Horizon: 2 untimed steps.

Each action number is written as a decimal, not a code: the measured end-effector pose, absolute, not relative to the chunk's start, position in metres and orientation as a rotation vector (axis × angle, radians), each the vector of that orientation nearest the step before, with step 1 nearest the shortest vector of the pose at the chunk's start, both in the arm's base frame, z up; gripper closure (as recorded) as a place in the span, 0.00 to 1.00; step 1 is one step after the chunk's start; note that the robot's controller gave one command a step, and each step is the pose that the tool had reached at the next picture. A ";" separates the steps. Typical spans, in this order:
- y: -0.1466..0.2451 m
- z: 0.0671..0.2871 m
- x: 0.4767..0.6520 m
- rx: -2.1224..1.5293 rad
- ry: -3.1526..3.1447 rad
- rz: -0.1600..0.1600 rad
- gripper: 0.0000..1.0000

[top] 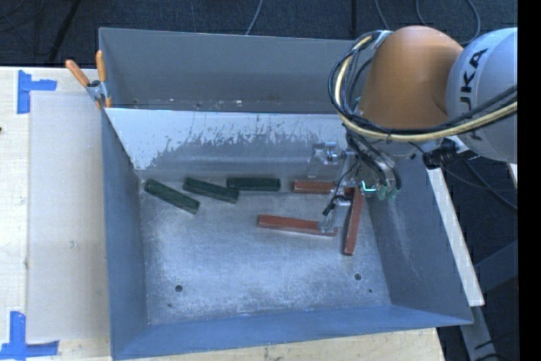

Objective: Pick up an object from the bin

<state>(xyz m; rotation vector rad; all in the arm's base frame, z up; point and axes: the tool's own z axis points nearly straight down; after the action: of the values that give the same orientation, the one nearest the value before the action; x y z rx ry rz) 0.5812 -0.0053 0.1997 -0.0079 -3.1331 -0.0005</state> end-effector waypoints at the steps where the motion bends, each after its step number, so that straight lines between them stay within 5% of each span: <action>1: 0.017 0.073 0.611 -0.178 -3.133 -0.001 0.00; 2: 0.017 0.077 0.612 -0.176 -3.137 0.000 1.00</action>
Offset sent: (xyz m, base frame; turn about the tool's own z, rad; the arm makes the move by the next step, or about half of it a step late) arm 0.0306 0.0215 -0.1218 0.1092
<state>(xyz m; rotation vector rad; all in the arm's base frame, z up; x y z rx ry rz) 0.6120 0.0168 0.0775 -0.1764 -3.1365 -0.0003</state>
